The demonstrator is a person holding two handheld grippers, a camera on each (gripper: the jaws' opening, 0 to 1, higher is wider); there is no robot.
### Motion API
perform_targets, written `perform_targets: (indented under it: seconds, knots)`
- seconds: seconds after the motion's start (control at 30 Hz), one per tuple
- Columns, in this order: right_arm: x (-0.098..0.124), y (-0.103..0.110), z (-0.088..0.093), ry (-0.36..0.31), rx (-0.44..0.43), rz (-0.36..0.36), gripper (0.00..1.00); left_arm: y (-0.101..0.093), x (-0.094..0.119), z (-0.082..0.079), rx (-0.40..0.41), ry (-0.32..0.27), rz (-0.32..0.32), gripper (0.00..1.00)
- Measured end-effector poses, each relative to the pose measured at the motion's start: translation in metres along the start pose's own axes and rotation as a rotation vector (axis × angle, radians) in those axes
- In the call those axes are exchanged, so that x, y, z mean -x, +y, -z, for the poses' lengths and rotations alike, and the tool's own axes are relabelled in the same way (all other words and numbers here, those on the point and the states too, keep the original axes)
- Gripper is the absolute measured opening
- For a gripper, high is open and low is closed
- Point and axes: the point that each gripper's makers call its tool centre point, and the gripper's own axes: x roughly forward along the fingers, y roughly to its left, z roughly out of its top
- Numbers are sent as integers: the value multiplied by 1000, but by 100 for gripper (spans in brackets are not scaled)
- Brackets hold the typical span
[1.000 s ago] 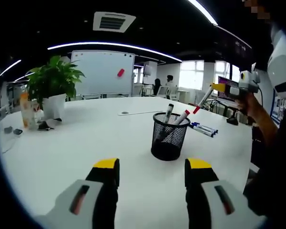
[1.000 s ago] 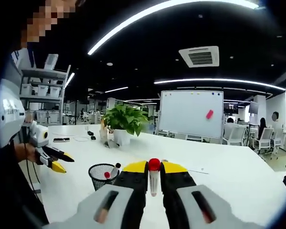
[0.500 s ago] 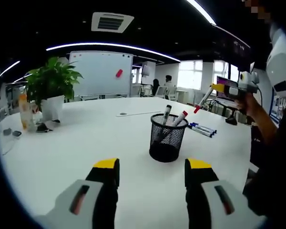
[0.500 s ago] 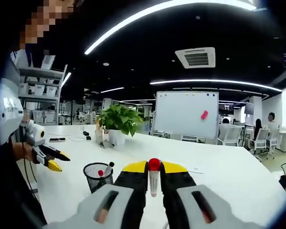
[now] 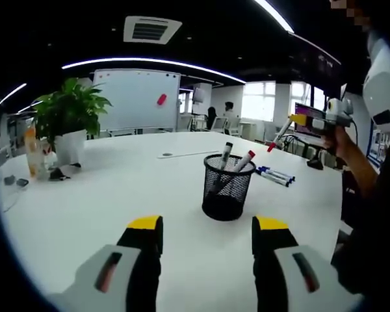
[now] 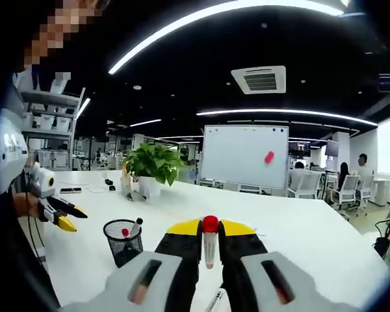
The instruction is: Pick up the whiteboard markers from the pen holder and place them facing the whiteboard neatly
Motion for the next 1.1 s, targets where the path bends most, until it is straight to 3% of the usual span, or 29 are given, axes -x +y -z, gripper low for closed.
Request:
perform_targets:
  seconds: [0.6,0.97,1.1]
  knots:
    - [12,-29,9,0,-13,68,13,-1,-2,1,3,7,-7,56]
    - [15,-35,14,-5,-22,79,13,-2,-5,2,2,13,-2,56]
    - [16,-36,9,-49,-16,66,13,-2,-5,3,5,15,-2,56]
